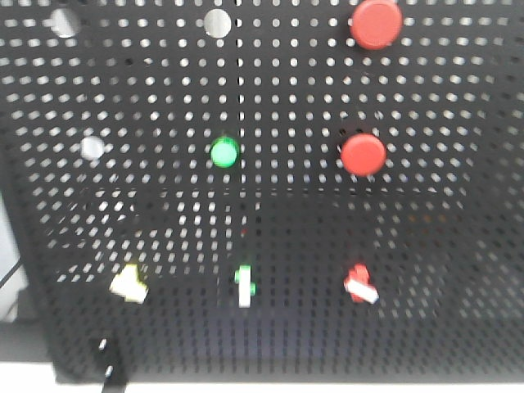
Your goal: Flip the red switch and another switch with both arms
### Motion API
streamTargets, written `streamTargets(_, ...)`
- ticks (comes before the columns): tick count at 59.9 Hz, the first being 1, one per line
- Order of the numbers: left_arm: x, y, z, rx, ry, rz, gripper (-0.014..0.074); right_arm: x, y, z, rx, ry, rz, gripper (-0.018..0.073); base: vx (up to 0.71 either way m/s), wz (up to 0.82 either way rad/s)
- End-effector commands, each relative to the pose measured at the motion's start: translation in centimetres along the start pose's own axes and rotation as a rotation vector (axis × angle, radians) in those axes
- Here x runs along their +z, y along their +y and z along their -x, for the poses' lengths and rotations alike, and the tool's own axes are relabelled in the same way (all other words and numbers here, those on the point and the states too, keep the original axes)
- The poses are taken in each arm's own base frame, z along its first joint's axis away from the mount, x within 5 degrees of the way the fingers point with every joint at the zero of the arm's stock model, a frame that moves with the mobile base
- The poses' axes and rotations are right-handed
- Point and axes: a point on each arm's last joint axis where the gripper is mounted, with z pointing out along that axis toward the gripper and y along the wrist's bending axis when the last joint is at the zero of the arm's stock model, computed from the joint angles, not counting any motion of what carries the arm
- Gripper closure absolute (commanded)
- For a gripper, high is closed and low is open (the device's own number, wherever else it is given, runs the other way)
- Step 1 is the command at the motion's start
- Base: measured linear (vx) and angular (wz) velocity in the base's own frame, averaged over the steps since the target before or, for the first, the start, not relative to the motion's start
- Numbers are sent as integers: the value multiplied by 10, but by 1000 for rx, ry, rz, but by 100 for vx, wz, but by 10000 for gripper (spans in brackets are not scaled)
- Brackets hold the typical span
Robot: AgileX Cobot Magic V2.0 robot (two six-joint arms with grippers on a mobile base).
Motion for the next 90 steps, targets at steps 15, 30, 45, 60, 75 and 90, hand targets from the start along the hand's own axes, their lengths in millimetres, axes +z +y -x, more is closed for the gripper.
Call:
streamTargets(15,0,0,1,-11,-65,4,594,1,1,5,-14,-68,5,566,11,-1)
streamTargets(30,0,0,1,-11,-65,4,594,1,1,5,-14,-68,5,566,6,-1)
streamTargets(45,0,0,1,-4,-66,4,594,1,1,5,-14,-69,5,566,1,0)
streamTargets(60,-1,0,12,231,-185,23,594,1,1,6,-14,-80,7,566,0,0)
streamTargets(75,-4,-1,23,192,-294,24,594,-1,2,17,-18,-197,24,566,0,0)
streamTargets(90,-16,-1,50,116,-598,22,594,-13,6,53,-42,-421,50,566,0,0)
